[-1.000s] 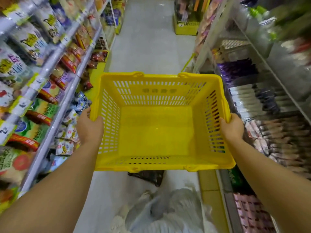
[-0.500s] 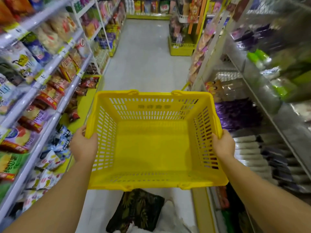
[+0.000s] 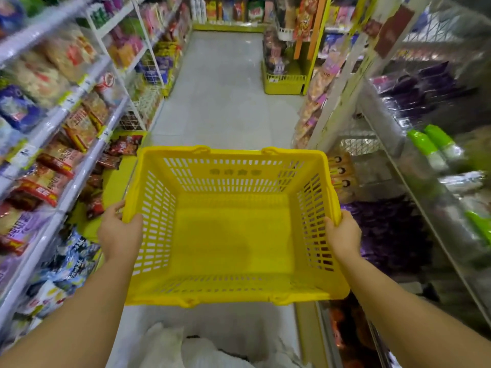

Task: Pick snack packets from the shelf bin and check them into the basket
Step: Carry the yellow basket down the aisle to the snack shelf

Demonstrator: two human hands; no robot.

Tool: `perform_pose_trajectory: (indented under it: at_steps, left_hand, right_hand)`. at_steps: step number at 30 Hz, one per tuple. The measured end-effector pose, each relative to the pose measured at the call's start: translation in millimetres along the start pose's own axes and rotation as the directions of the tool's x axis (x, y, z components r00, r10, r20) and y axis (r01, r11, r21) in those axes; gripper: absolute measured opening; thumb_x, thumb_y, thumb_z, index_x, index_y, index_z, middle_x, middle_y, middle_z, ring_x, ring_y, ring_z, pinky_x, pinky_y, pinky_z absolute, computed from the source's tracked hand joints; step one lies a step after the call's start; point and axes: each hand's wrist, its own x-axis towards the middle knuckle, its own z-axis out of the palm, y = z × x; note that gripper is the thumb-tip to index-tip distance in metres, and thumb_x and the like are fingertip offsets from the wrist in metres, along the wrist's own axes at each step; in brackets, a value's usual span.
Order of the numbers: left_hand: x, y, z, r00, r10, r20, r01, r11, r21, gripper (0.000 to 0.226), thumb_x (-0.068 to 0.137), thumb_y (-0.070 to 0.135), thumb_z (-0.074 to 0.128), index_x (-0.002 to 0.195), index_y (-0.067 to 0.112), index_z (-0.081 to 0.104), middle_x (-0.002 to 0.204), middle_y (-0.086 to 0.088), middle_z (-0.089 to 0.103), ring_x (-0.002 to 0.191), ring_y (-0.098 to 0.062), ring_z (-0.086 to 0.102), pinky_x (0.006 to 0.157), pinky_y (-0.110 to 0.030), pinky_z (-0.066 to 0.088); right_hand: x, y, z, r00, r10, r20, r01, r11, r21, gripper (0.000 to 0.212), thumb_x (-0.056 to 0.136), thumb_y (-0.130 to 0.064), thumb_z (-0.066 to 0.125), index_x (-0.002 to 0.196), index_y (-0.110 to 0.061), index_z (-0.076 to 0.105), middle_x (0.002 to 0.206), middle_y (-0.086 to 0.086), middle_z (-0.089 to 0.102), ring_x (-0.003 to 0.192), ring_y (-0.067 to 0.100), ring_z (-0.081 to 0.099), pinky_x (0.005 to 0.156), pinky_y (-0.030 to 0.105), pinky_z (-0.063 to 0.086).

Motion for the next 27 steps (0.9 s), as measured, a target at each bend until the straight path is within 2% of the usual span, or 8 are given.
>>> perform_pose_trajectory:
  at_steps: [2, 7, 11, 13, 16, 22, 27]
  left_hand:
    - [22.6, -0.4, 14.3, 1.000, 0.010, 0.021, -0.010, 1.000, 0.026, 0.048, 0.087, 0.014, 0.066, 0.133, 0.011, 0.053, 0.130, -0.023, 0.058, 0.110, -0.040, 0.059, 0.080, -0.041, 0.043]
    - [88.5, -6.2, 48.6, 0.995, 0.048, 0.082, -0.053, 0.997, 0.064, 0.044, 0.086, 0.010, 0.066, 0.129, 0.006, 0.056, 0.118, -0.026, 0.063, 0.102, -0.040, 0.059, 0.080, -0.041, 0.042]
    - [138.1, -23.6, 85.8, 0.986, 0.096, 0.134, -0.107, 0.991, 0.076, 0.039, 0.086, 0.006, 0.064, 0.124, 0.004, 0.059, 0.110, -0.023, 0.067, 0.083, -0.031, 0.059, 0.071, -0.033, 0.037]
    - [156.4, -40.7, 111.7, 0.981, 0.115, 0.153, -0.133, 0.985, 0.111, 0.037, 0.085, 0.006, 0.065, 0.122, 0.004, 0.059, 0.109, -0.023, 0.067, 0.091, -0.035, 0.061, 0.071, -0.033, 0.036]
    - [175.9, -86.7, 160.9, 0.977, 0.133, 0.165, -0.157, 0.978, 0.139, 0.035, 0.086, 0.008, 0.066, 0.120, 0.005, 0.060, 0.112, -0.024, 0.066, 0.100, -0.038, 0.061, 0.076, -0.039, 0.040]
    - [183.7, -224.0, 284.7, 0.971, 0.070, 0.229, -0.101, 0.987, 0.123, 0.035, 0.086, 0.004, 0.065, 0.120, 0.004, 0.060, 0.113, -0.023, 0.067, 0.104, -0.035, 0.063, 0.089, -0.041, 0.045]
    - [176.1, -331.2, 369.8, 0.957, 0.026, 0.289, -0.070, 0.987, 0.143, 0.036, 0.086, 0.007, 0.065, 0.121, 0.007, 0.060, 0.113, -0.021, 0.067, 0.104, -0.034, 0.063, 0.090, -0.042, 0.045]
  right_hand:
    - [12.7, -5.1, 19.1, 0.999, 0.030, -0.008, -0.031, 1.000, -0.003, 0.026, 0.091, -0.014, 0.060, 0.109, 0.005, 0.058, 0.109, 0.029, 0.063, 0.103, 0.045, 0.058, 0.083, 0.045, 0.044]
    - [32.7, -14.2, 78.6, 0.994, 0.103, -0.021, -0.103, 0.995, -0.015, 0.027, 0.090, -0.014, 0.062, 0.110, 0.004, 0.059, 0.106, 0.030, 0.064, 0.102, 0.045, 0.059, 0.085, 0.046, 0.044]
    - [44.4, -4.4, 131.8, 0.983, 0.178, -0.031, -0.179, 0.983, -0.027, 0.027, 0.090, -0.012, 0.061, 0.111, 0.006, 0.059, 0.108, 0.033, 0.063, 0.103, 0.046, 0.058, 0.083, 0.045, 0.043]
    - [54.9, 8.4, 163.8, 0.979, 0.203, -0.030, -0.204, 0.978, -0.045, 0.029, 0.090, -0.009, 0.061, 0.113, 0.008, 0.058, 0.110, 0.034, 0.062, 0.104, 0.047, 0.058, 0.084, 0.045, 0.042]
    - [72.6, 42.7, 217.0, 0.970, 0.242, -0.020, -0.242, 0.968, -0.059, 0.033, 0.091, -0.008, 0.059, 0.118, 0.011, 0.056, 0.115, 0.036, 0.059, 0.109, 0.048, 0.056, 0.088, 0.047, 0.041]
    - [104.7, 159.4, 339.4, 0.956, 0.286, -0.067, -0.292, 0.951, -0.100, 0.032, 0.092, -0.009, 0.058, 0.117, 0.011, 0.055, 0.114, 0.037, 0.059, 0.106, 0.049, 0.057, 0.087, 0.048, 0.042]
    - [119.1, 257.9, 422.3, 0.938, 0.335, -0.090, -0.345, 0.923, -0.170, 0.032, 0.092, -0.009, 0.059, 0.114, 0.013, 0.056, 0.111, 0.039, 0.060, 0.103, 0.051, 0.057, 0.084, 0.050, 0.042]
